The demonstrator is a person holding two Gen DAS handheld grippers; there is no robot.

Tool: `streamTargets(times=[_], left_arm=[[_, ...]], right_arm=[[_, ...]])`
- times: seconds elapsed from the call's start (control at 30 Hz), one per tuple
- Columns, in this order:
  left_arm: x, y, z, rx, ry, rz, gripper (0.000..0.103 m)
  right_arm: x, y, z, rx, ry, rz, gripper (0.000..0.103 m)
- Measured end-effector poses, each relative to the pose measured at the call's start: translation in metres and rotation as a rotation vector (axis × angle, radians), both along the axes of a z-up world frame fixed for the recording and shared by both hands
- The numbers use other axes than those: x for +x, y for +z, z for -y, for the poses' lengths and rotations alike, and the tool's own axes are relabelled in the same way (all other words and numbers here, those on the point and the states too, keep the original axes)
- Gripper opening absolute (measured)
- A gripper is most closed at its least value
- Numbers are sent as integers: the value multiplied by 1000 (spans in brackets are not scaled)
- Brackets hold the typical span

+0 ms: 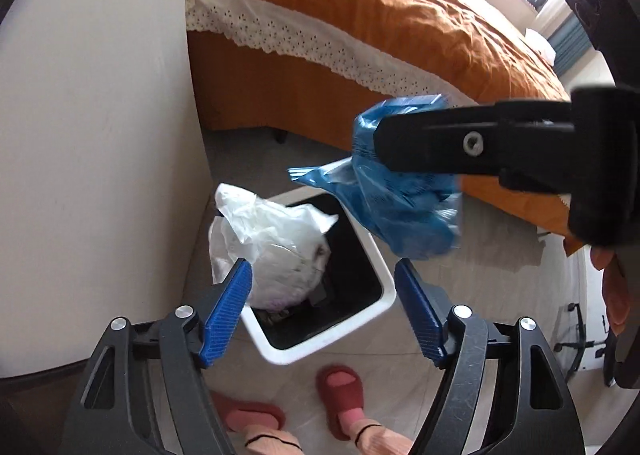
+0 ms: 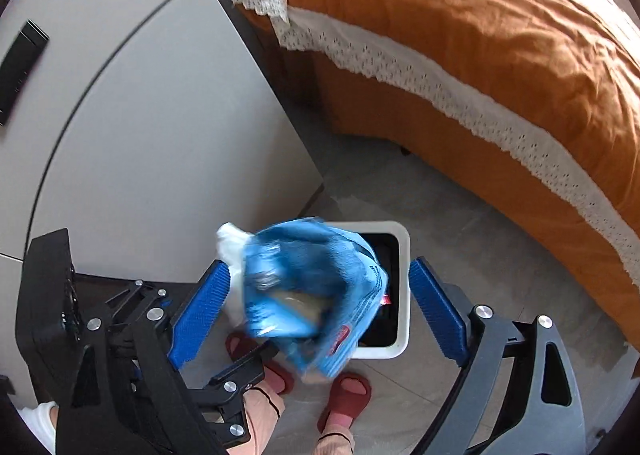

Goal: Collect trash
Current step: 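Carry both items over the white bin and open both tools to drop them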

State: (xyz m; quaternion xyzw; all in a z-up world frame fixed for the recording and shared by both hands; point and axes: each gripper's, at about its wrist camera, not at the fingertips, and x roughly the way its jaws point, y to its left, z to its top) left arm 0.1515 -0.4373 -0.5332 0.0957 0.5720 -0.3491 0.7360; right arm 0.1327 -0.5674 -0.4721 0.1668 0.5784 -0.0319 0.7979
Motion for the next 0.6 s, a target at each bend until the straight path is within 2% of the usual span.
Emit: streamTargets(times=[0.07, 0.13, 0.27, 0.43, 0.6], left_arm=[[0, -9, -1, 10, 5, -11, 81], [-3, -12, -2, 14, 10, -23, 82], [-5, -7, -3, 24, 6, -30, 87], [-4, 20, -6, 21, 19, -14, 90], [-4, 60, -16, 8, 50, 31, 92]], right_arm=[[-2, -12, -2, -2, 5, -20, 98], [-5, -19, -6, -4, 16, -38, 98], [-6, -17, -13, -7, 25, -53, 98], [-8, -2, -17, -3, 17, -40, 98], [-12, 29, -21, 4, 8, -9, 98]])
